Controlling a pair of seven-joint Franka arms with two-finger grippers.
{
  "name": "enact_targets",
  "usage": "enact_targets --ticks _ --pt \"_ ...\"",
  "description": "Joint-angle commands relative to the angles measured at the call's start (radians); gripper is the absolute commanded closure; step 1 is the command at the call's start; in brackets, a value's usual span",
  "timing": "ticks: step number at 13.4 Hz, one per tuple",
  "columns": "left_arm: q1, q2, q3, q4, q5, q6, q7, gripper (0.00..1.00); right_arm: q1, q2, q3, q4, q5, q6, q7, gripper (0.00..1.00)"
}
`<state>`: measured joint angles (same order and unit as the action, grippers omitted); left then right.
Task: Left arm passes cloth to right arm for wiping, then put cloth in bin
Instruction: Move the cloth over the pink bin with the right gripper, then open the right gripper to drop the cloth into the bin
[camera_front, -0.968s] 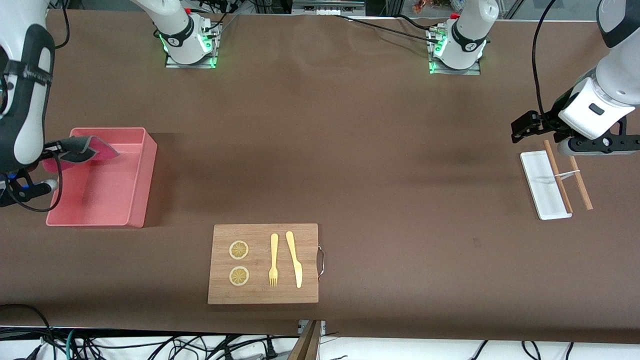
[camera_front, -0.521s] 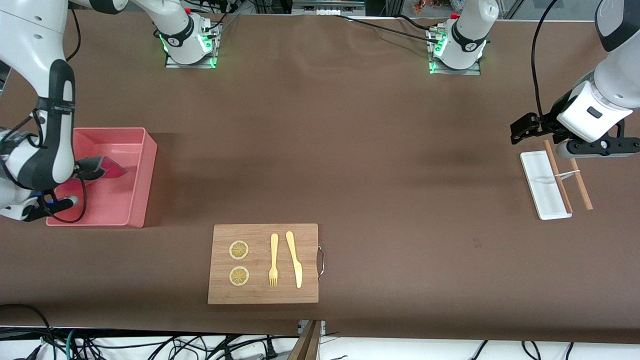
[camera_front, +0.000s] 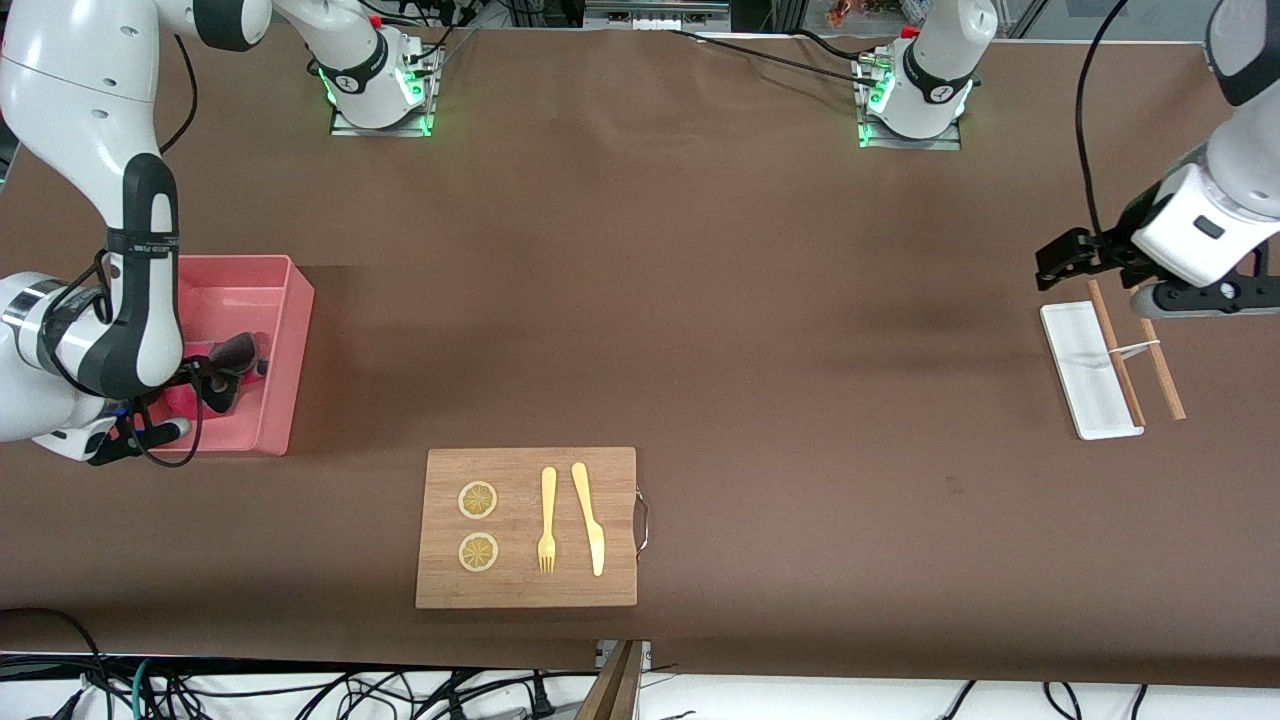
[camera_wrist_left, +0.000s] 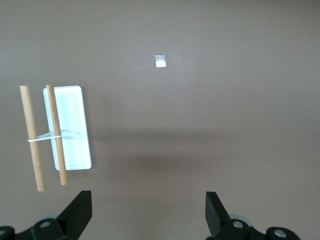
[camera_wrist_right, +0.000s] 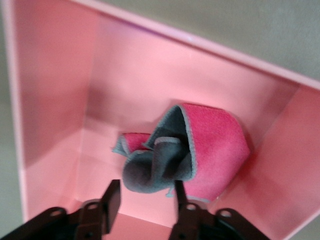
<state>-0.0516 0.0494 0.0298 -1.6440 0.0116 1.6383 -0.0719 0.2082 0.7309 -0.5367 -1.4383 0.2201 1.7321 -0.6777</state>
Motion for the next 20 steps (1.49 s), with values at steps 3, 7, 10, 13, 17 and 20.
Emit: enact_targets --ticks 3,7,10,13,17,20 --pt "0.084 0.003 -0.002 0.021 0.005 -0.012 0.167 0.00 -0.001 -0.057 -0.040 0.159 0.036 -0.290 -0.010 0.00" --pt "0.082 0.003 -0.004 0.018 0.005 -0.014 0.162 0.00 0.008 -0.117 -0.049 0.265 0.032 -0.446 0.022 0.00" --pt "0.082 0.006 -0.005 0.016 0.004 -0.012 0.156 0.00 0.011 -0.235 0.030 0.263 0.001 -0.519 0.275 0.00" --pt "0.082 0.006 -0.005 0.023 0.004 -0.012 0.155 0.00 -0.007 -0.416 0.231 0.190 -0.184 -0.505 0.465 0.00" --pt "0.081 0.004 -0.008 0.024 0.002 -0.009 0.152 0.00 -0.092 -0.541 0.409 0.124 -0.255 -0.474 0.480 0.00" --pt "0.070 0.004 -0.011 0.024 0.001 -0.009 0.138 0.00 -0.131 -0.629 0.431 0.116 -0.260 -0.419 0.486 0.00"
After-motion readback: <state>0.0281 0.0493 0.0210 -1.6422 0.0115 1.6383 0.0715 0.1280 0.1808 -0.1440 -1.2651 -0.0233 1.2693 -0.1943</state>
